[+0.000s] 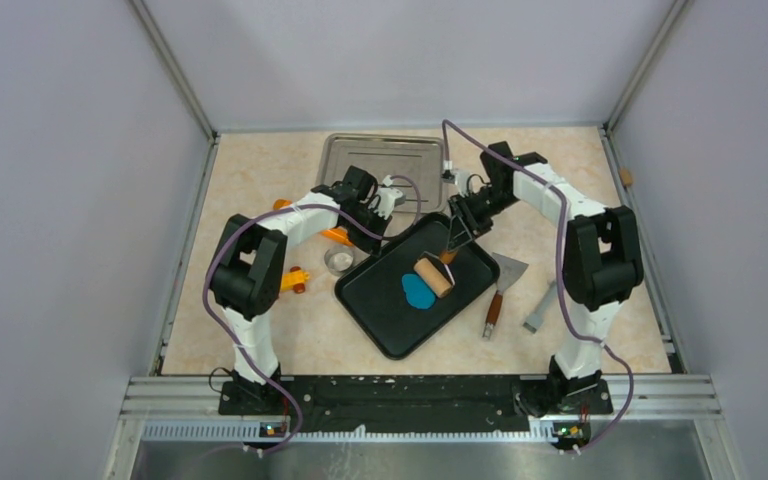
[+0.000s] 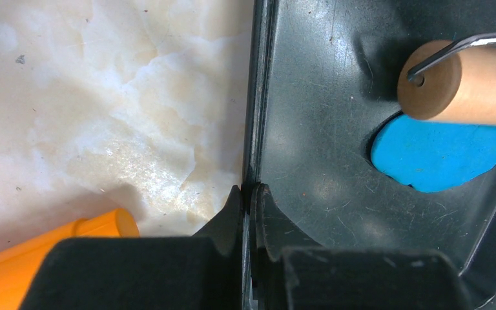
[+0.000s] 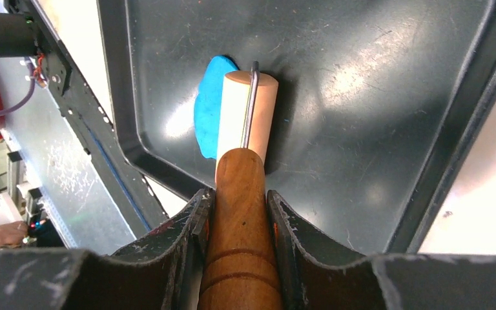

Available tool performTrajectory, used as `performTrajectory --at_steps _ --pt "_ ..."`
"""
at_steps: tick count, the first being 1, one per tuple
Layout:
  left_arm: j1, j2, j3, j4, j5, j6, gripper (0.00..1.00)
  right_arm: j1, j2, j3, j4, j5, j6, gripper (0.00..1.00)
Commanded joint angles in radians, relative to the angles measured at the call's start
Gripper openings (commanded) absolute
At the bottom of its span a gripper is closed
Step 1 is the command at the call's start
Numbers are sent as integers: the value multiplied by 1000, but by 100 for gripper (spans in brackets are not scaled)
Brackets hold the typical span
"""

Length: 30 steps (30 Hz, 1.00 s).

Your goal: Roll out the dumpling wrappers from the dough

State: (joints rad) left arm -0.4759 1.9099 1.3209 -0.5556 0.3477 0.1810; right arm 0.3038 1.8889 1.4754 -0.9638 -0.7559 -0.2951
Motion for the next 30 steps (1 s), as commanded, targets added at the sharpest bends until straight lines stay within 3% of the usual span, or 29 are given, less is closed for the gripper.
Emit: performTrajectory --at_steps 1,13,17,26,30 --pt "3 17 -5 8 -4 -22 0 -12 -58 107 -117 19 -52 0" --pt "4 27 -4 8 5 -24 0 25 -63 -5 -52 -156 -56 0" --pt "5 31 1 5 7 -23 0 48 -34 -25 -9 -139 -46 0" --pt "4 27 8 2 -7 -25 0 72 -27 -117 127 348 113 0" --pt "4 26 7 2 -9 -25 0 61 -26 -140 127 448 122 0"
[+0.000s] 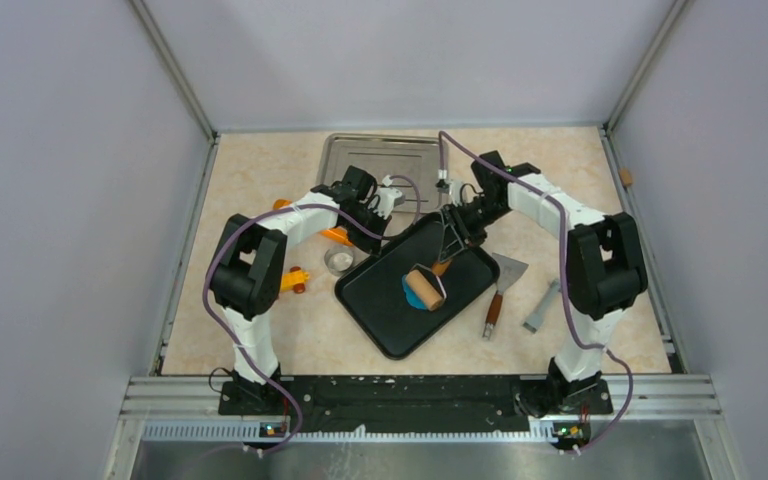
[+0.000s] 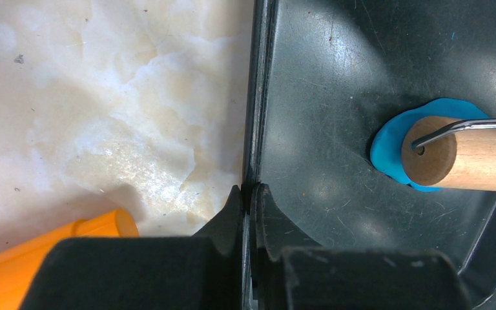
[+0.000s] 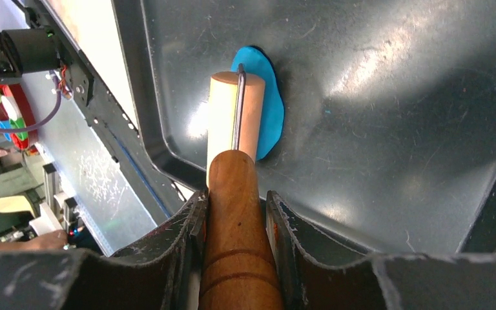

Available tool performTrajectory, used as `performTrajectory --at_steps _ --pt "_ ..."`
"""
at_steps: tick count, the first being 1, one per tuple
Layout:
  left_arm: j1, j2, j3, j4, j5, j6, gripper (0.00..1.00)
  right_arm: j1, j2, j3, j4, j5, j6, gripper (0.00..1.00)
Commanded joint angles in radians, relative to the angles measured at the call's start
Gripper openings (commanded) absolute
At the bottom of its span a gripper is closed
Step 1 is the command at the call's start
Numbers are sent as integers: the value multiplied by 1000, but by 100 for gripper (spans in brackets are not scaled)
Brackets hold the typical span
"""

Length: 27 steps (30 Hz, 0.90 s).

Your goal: Roll out the dumpling wrappers from the dough

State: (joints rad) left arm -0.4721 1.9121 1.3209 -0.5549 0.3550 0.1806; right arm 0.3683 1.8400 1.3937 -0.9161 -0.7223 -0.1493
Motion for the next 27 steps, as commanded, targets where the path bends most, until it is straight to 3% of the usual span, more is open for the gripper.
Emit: performTrajectory --at_steps 1,27 --pt "2 24 7 1 -16 -25 0 -7 22 -60 78 432 -25 0" --pt "3 18 -2 12 -12 -30 0 -77 -24 -77 100 522 -62 0"
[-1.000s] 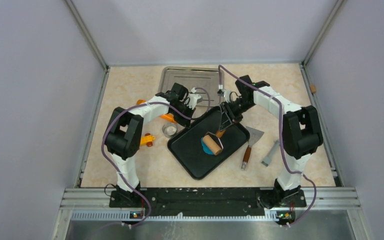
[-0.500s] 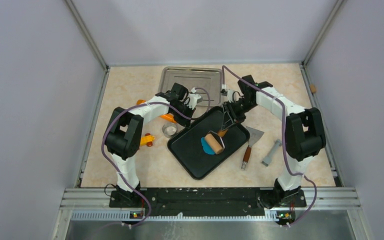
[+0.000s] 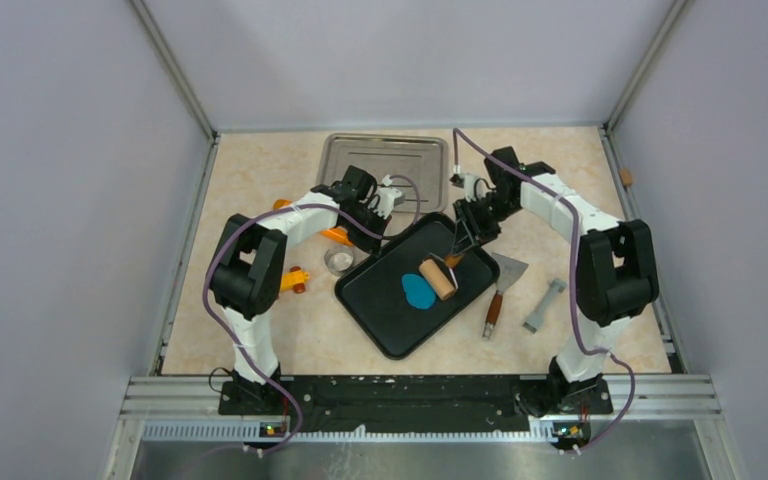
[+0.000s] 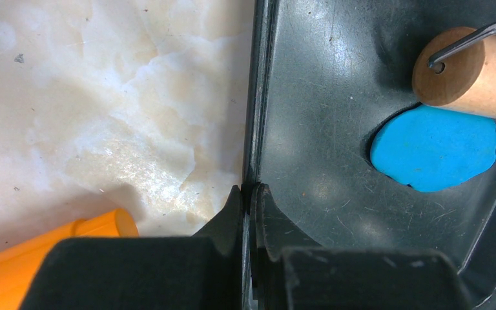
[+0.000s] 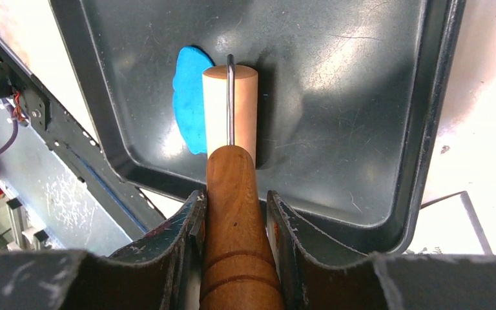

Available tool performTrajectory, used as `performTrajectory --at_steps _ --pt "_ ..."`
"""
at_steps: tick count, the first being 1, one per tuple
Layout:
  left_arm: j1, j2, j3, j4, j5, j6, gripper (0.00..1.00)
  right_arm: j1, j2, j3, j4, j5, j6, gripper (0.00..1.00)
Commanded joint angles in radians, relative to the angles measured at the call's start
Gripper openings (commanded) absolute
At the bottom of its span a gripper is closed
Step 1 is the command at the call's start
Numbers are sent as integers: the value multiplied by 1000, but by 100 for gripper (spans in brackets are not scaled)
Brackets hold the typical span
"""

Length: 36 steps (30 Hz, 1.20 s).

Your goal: Roll out the dumpling wrappers from the dough

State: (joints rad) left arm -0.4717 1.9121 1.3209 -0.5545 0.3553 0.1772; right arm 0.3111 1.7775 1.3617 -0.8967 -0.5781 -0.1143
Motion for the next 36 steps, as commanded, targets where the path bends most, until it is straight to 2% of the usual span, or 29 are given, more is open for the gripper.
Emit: performTrajectory --at_steps 1,6,10,15,27,36 --pt "2 17 -2 12 -8 -27 0 -28 28 -34 72 347 -102 0" --pt "3 18 0 11 9 -27 0 -54 -88 -6 64 154 -160 0" --pt "3 21 -2 11 14 -27 0 -52 -156 -15 60 -78 -225 0" --pt "3 27 -2 13 15 -30 0 -20 -112 -11 32 -227 -228 0" --pt "7 32 0 3 11 -21 0 51 37 99 -67 -289 -296 0" --pt "10 28 7 16 13 -38 0 97 109 -10 72 -55 -267 0"
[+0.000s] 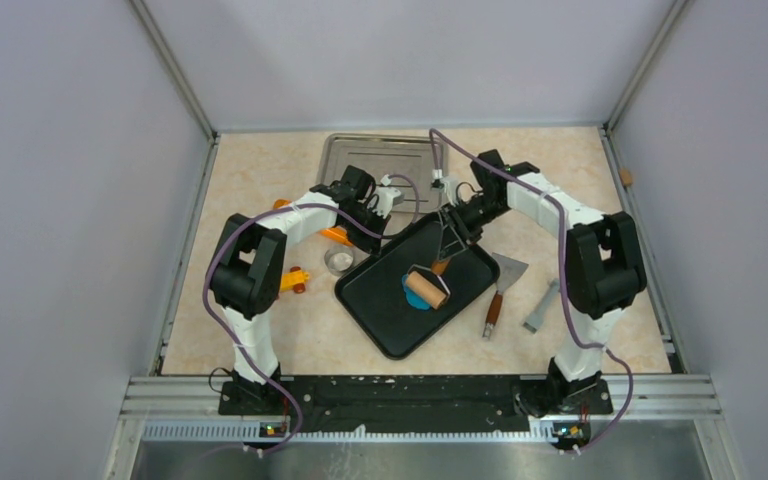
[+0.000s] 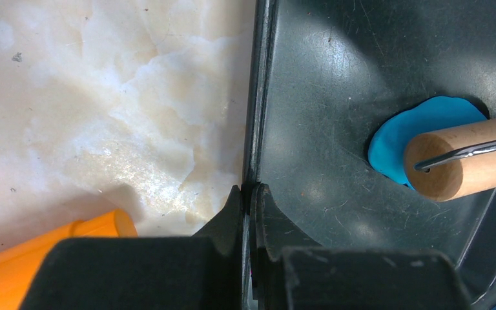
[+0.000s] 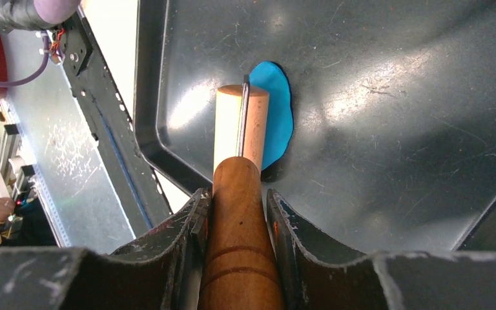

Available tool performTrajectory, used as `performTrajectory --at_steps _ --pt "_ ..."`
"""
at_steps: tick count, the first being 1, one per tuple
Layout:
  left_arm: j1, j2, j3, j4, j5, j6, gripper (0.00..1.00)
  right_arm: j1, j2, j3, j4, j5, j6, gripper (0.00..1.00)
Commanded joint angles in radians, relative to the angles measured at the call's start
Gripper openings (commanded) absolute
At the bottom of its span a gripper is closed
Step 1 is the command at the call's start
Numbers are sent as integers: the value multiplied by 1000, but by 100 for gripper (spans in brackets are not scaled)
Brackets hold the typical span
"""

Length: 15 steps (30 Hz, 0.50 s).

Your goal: Roll out the dumpling wrappers from the dough

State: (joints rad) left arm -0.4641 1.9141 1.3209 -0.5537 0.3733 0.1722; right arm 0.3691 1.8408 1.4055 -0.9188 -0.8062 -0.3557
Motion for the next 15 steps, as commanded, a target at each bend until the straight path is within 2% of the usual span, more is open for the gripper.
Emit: performTrajectory --at_steps 1,8,15 --pt "2 25 8 15 -5 -34 0 42 53 -57 105 191 -20 0" --pt "4 20 -3 16 1 -38 0 64 81 -81 166 254 29 0" --pt "6 17 -12 23 -2 -41 0 80 71 -145 216 252 49 0"
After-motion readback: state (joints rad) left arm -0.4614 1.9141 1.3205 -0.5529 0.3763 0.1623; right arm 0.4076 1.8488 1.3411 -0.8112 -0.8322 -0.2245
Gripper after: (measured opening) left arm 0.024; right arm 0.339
